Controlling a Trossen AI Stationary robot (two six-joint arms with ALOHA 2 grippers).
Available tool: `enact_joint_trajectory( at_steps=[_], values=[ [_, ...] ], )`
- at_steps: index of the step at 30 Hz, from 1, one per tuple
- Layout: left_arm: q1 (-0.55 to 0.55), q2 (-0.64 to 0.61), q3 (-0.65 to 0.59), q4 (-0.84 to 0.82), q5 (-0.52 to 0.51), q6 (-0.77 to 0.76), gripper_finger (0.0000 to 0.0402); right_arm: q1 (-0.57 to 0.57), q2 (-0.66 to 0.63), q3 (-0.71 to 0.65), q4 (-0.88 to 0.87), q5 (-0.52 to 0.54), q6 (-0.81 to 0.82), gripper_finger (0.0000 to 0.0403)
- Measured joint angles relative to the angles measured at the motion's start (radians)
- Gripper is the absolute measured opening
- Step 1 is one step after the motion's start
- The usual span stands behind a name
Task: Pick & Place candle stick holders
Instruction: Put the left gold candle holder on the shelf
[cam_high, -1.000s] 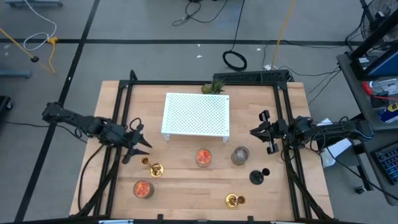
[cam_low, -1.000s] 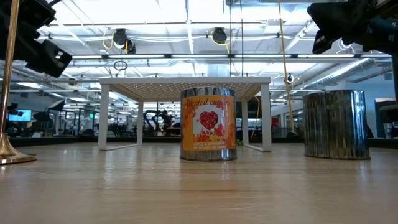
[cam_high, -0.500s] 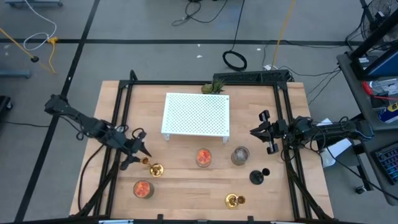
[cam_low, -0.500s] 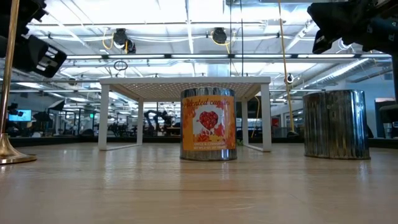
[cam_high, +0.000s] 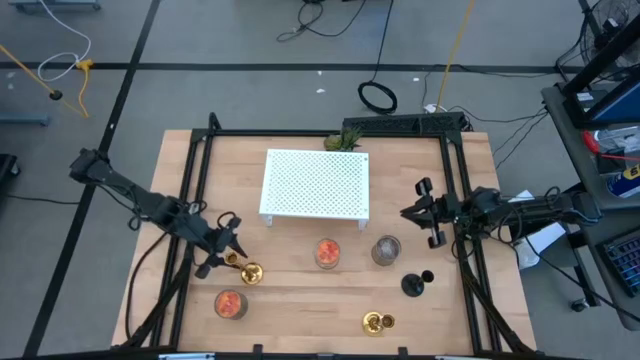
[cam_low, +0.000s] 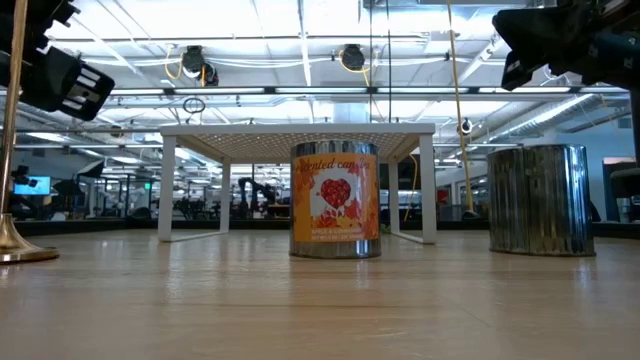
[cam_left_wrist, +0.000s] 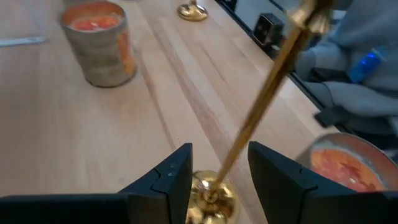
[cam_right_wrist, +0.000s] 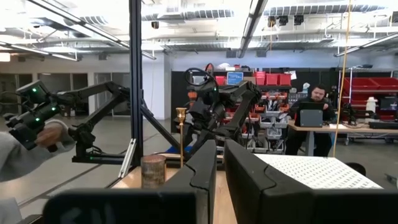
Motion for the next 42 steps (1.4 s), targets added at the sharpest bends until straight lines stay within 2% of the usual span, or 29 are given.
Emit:
enact_joint_trajectory(
  at_steps=[7,13,20,24,30,34,37,42],
  values=[
    [0.000,0.030,0.000,0.059,0.025,0.003,0.0161,0.000,0.020,0.000,0.000,0.000,0.000,0.0027],
    [0.000,0.044,0.000,0.152,0.025,0.069,0.0161,0.000,0.034,0.000,0.000,0.000,0.000,0.0027],
    [0.000,0.047,0.000,0.188,-0.020,0.084,0.0157,0.000,0.038,0.000,0.001,0.000,0.000,0.0027],
    [0.000,0.047,0.000,0.188,-0.021,0.086,0.0121,0.000,0.037,0.000,0.001,0.000,0.000,0.0027],
    [0.000,0.047,0.000,0.262,-0.021,0.067,0.0020,0.000,0.037,0.000,0.001,0.000,0.000,0.0027],
    [0.000,0.047,-0.001,0.390,-0.031,0.004,0.0019,0.000,0.037,0.000,0.001,0.000,0.000,0.0027],
    [-0.001,0.047,0.000,0.460,-0.077,0.021,0.0016,0.000,0.037,0.000,0.001,0.007,0.000,0.0027],
    [0.000,0.047,0.052,0.469,-0.174,0.042,0.0015,0.000,0.037,0.000,0.001,0.112,0.000,0.0027]
  ],
)
